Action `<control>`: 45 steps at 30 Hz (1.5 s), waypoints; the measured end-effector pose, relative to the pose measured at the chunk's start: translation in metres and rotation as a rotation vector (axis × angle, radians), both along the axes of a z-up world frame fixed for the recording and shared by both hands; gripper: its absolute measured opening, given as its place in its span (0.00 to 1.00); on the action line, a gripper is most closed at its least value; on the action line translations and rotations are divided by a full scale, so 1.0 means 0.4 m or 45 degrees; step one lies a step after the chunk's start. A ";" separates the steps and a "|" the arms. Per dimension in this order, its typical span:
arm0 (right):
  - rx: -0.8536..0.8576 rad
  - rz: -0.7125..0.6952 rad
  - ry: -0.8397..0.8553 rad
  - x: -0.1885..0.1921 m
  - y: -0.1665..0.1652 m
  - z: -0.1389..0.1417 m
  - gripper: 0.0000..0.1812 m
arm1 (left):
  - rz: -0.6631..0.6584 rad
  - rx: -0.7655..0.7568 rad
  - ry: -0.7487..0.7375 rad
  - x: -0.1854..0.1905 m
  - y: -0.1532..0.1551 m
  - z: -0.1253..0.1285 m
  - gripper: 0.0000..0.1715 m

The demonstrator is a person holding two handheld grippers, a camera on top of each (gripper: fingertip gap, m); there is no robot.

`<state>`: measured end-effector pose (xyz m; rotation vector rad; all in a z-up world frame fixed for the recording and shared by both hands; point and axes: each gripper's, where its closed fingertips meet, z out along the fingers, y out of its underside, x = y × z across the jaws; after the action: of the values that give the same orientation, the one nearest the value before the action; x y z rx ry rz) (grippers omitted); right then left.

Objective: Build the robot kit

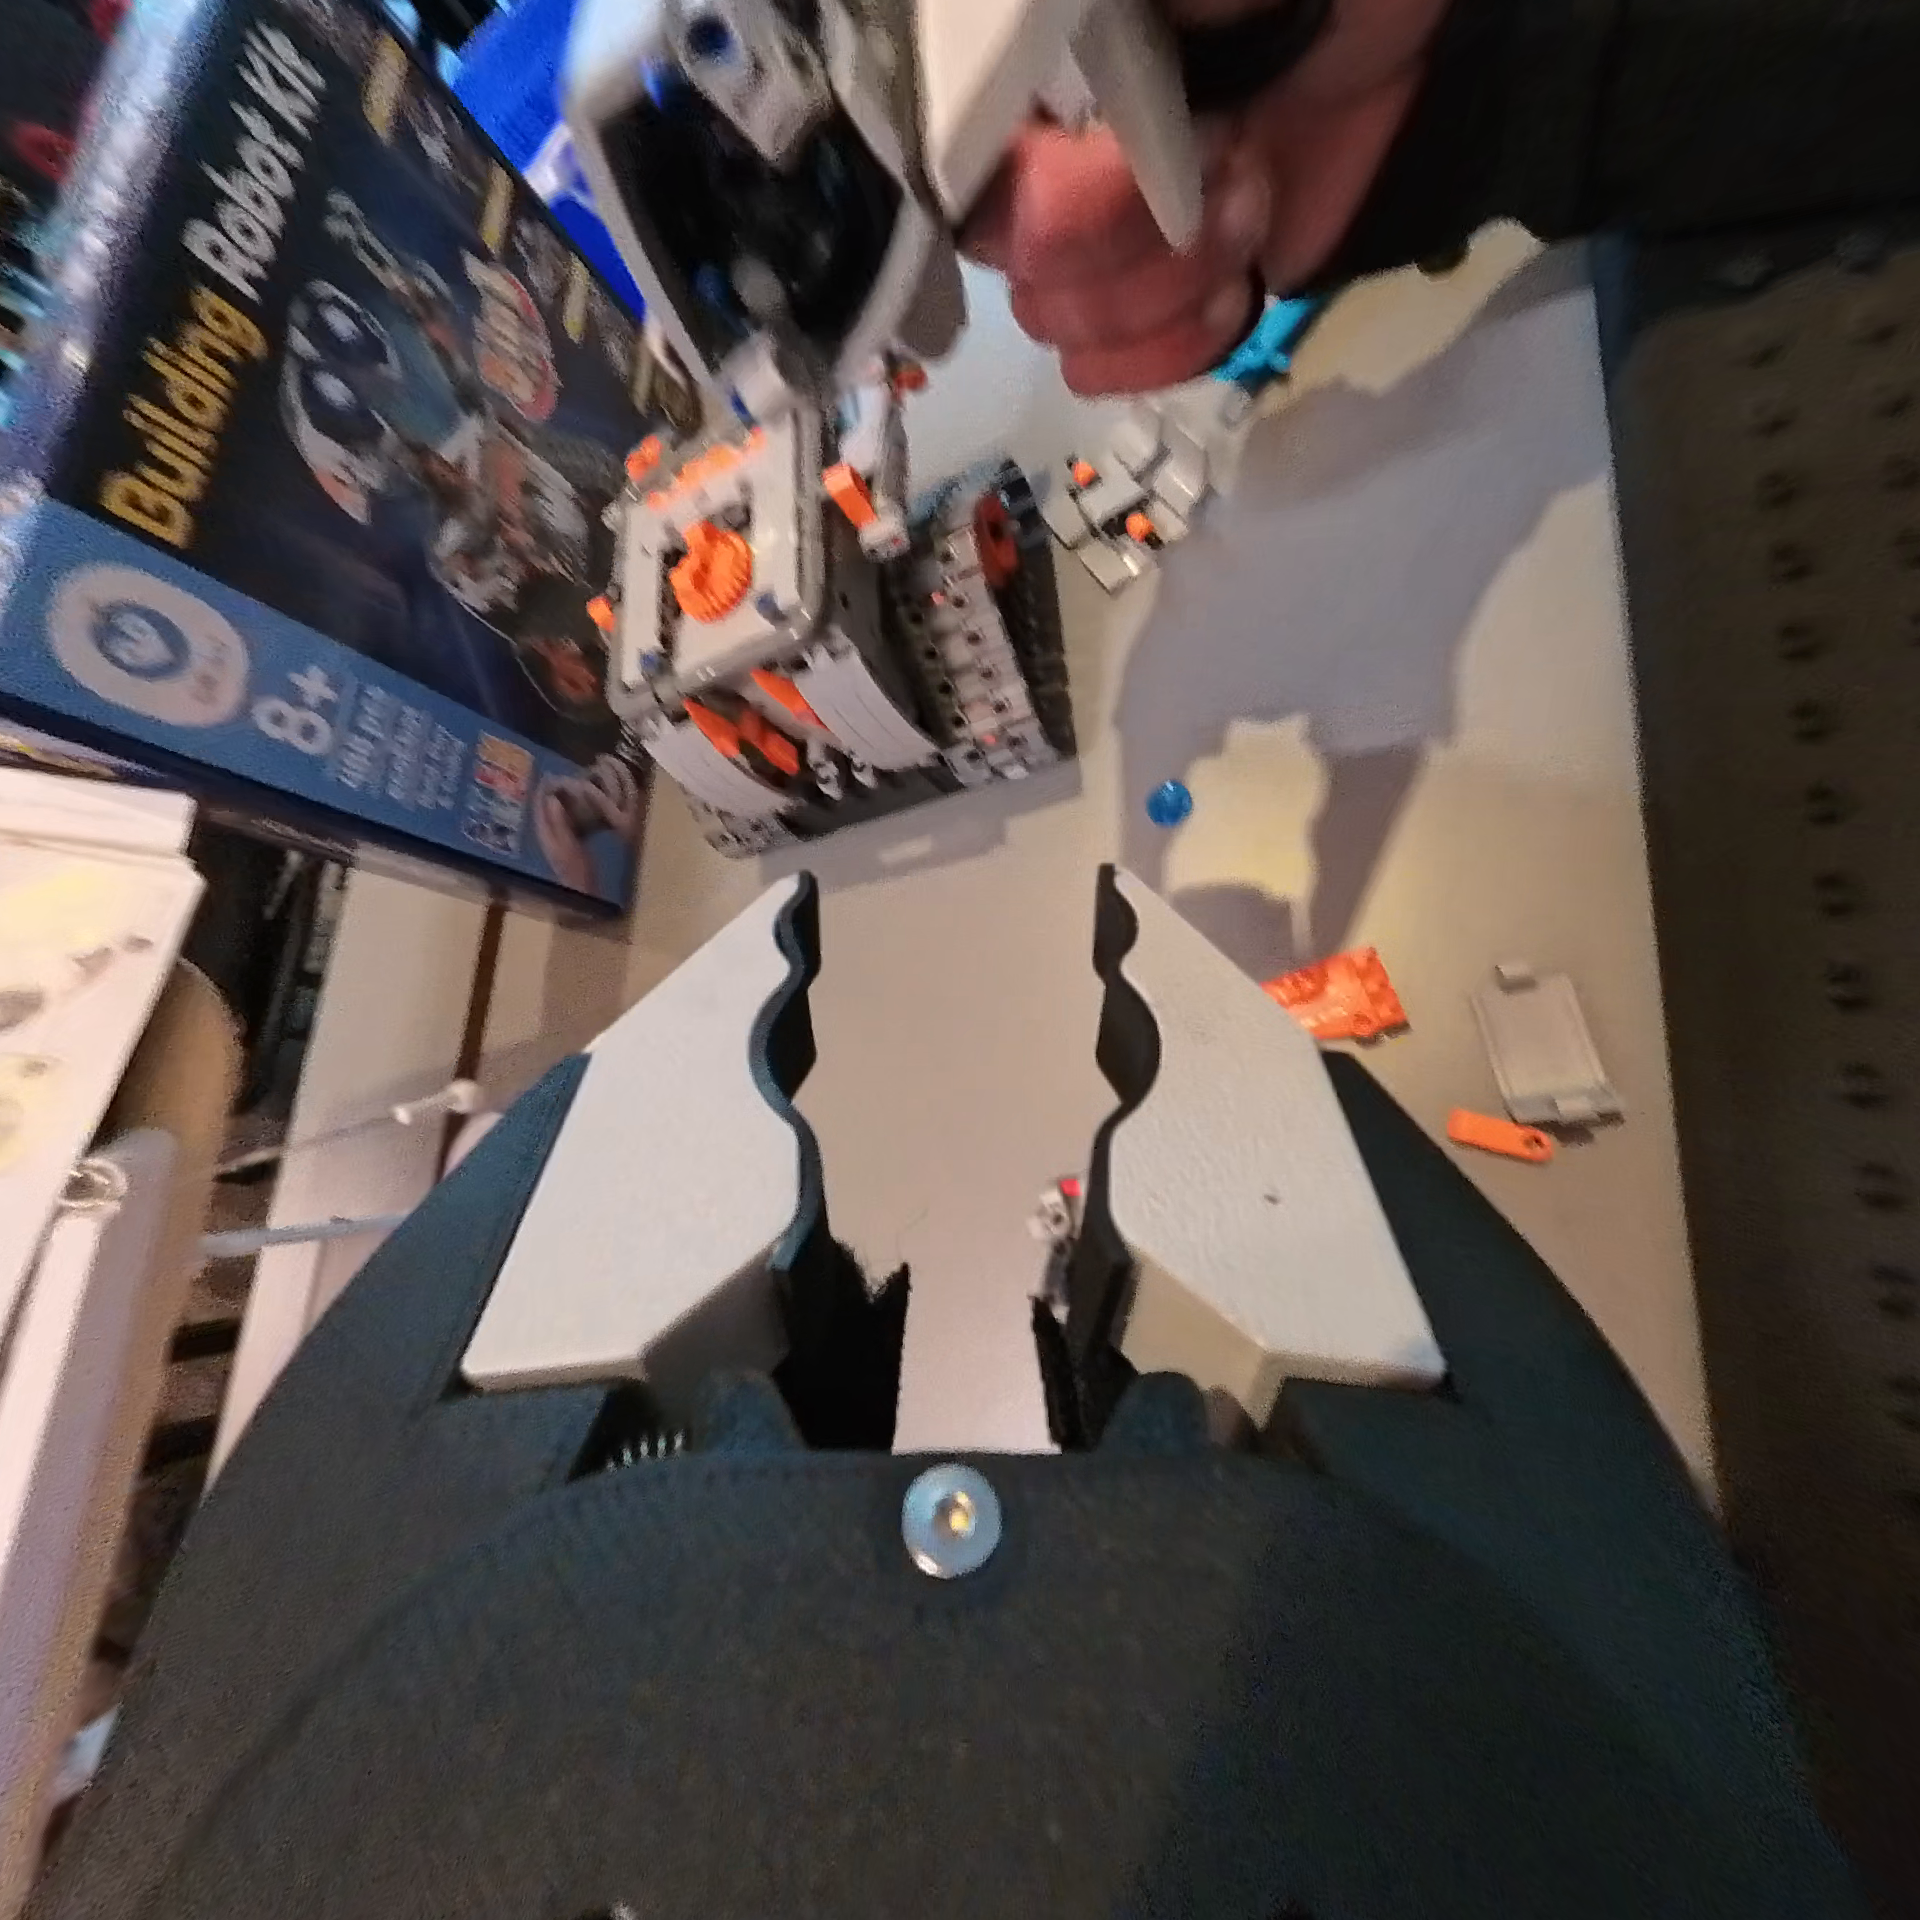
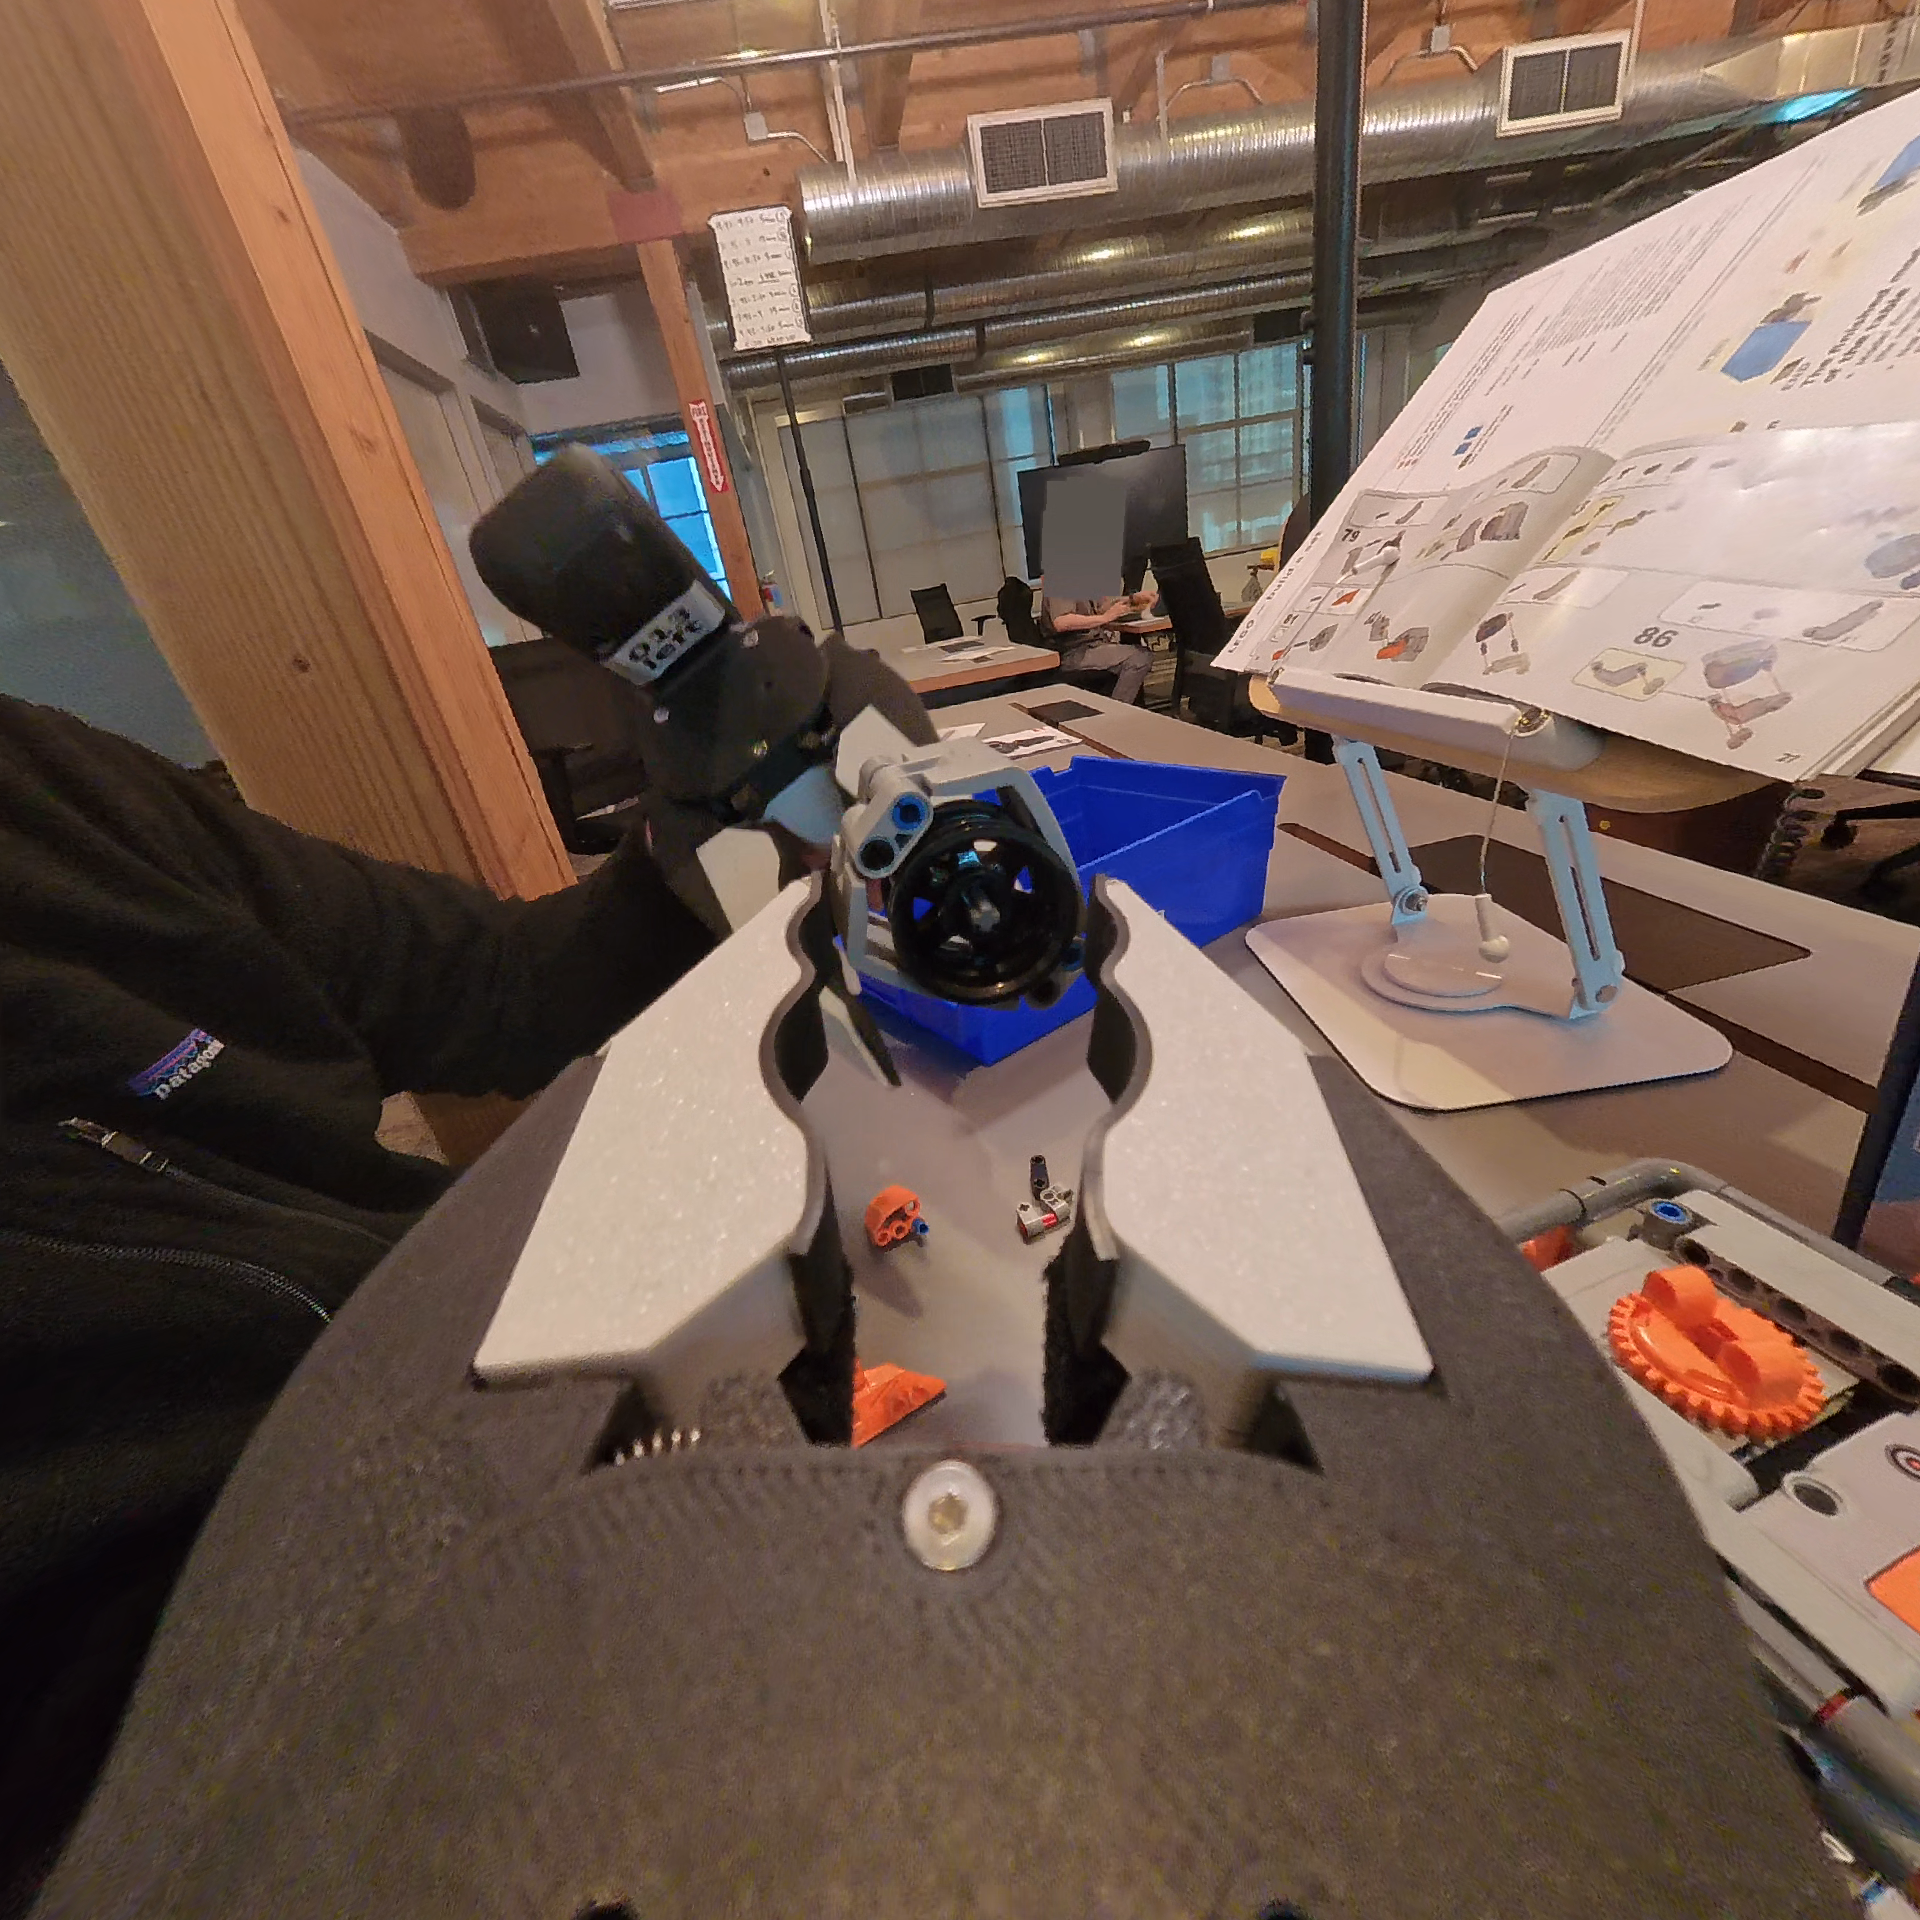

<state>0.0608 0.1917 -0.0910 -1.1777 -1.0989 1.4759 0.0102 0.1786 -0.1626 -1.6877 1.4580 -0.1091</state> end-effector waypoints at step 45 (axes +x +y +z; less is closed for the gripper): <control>-0.025 0.205 0.100 -0.005 -0.059 0.014 0.25 | 0.282 0.428 0.174 -0.038 -0.027 0.015 0.13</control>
<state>0.0587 0.1679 -0.0854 -1.0552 -1.1495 1.6455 -0.0048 0.1680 -0.1568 -1.5862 1.2923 0.3597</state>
